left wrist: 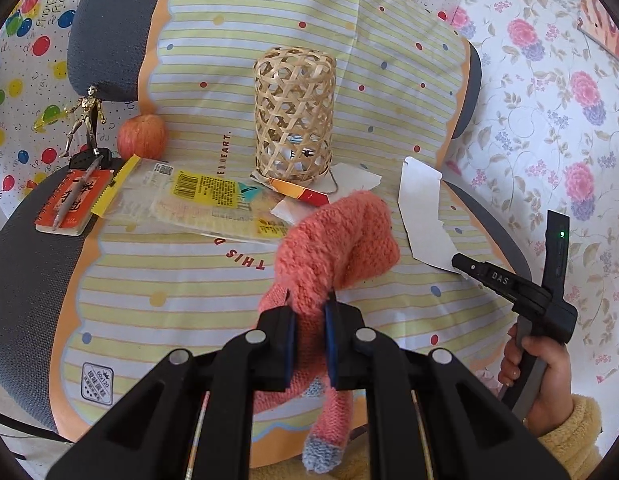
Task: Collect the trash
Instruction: 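Carry the towel and paper strip to the pink bin and release both, then move both tools back over the chair, then grasp the wicker cylinder with the right tool while the left tool grasps the milk carton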
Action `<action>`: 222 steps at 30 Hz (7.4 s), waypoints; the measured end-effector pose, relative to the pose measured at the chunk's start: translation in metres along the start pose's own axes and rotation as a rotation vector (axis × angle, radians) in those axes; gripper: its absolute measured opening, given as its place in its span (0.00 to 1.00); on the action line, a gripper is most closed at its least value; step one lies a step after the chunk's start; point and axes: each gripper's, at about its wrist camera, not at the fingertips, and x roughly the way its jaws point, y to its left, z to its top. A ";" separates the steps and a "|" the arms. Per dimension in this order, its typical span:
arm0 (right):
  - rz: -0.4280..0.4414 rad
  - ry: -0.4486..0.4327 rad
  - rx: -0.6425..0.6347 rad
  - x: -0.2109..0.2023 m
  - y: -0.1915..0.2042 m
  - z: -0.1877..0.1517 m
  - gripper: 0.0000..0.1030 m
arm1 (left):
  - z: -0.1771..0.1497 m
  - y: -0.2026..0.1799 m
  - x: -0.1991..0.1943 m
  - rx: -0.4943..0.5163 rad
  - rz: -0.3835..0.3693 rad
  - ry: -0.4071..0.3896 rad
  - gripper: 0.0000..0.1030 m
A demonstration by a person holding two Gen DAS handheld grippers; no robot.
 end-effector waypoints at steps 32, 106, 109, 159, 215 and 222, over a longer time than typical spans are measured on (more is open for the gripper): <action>-0.280 -0.198 -0.147 -0.277 -0.031 -0.130 0.00 | -0.089 -0.172 -0.058 0.365 -0.346 -0.006 0.09; -0.193 -0.078 -0.108 -0.245 -0.053 -0.123 0.21 | -0.096 -0.170 -0.025 0.395 -0.205 0.119 0.58; -0.135 -0.067 -0.179 -0.234 -0.021 -0.110 0.24 | -0.083 -0.134 -0.037 0.338 -0.147 0.088 0.58; 0.082 0.001 -0.493 -0.069 0.178 0.009 0.69 | 0.001 0.097 -0.027 -0.043 0.247 0.031 0.59; 0.032 -0.157 -0.252 -0.068 0.046 0.030 0.68 | 0.154 -0.005 0.192 0.162 0.110 0.215 0.70; 0.017 -0.192 -0.224 -0.088 0.039 0.033 0.68 | 0.167 -0.024 0.126 0.189 0.092 0.015 0.67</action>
